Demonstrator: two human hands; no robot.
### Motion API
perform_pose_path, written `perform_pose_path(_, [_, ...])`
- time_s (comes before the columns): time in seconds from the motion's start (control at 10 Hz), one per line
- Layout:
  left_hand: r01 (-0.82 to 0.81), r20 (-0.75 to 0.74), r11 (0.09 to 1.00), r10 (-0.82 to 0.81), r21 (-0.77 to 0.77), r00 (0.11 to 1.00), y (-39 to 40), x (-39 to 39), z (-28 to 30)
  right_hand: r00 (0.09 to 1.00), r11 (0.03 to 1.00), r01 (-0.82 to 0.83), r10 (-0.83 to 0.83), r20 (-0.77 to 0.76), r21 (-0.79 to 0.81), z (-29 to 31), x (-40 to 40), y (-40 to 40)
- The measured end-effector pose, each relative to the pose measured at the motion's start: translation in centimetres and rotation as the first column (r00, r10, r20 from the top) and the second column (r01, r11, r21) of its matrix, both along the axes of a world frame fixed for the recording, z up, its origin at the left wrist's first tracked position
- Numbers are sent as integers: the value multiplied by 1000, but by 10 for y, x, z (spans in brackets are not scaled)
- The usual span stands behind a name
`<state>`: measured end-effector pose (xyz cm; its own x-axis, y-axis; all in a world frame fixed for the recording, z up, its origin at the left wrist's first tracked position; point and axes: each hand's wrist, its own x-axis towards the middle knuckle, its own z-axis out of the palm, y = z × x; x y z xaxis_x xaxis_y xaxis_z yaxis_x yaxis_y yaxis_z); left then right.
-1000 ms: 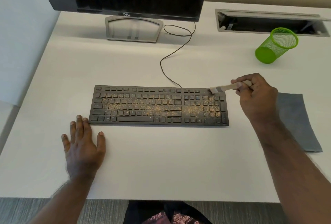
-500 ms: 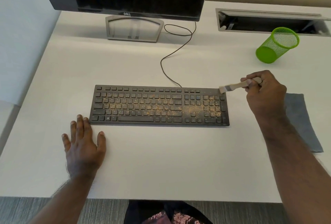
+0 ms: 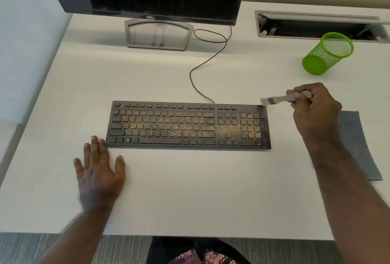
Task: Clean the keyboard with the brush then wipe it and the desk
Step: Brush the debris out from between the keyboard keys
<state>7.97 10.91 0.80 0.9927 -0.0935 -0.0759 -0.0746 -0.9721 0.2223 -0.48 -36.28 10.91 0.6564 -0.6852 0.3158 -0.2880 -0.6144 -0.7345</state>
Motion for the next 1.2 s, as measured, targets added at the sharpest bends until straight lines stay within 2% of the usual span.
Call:
perform_pose_path(0.1, [-1, 0, 1000, 1, -1, 1000, 0, -1, 0, 998, 999, -52, 52, -35, 7, -1, 1, 3])
perform_pose_path(0.3, [2, 3, 1000, -2, 2, 1000, 0, 0, -1, 1000, 999, 16, -16, -15, -30, 3, 2, 3])
perform_pose_path(0.4, [0, 2, 1000, 0, -1, 1000, 0, 0, 0, 998, 998, -45, 44, -36, -37, 3, 3, 13])
perform_pose_path(0.7, [-3, 6, 1000, 3, -4, 1000, 0, 0, -1, 996, 997, -58, 61, -61, 51, 5, 0, 24])
perform_pose_path(1.0, [4, 3, 1000, -4, -2, 1000, 0, 0, 0, 966, 994, -104, 110, -233, 36, 17, -19, 36])
perform_pose_path(1.2, [-5, -2, 1000, 5, -2, 1000, -1, 0, 1, 985, 996, -83, 80, -152, -19, 15, -17, 39])
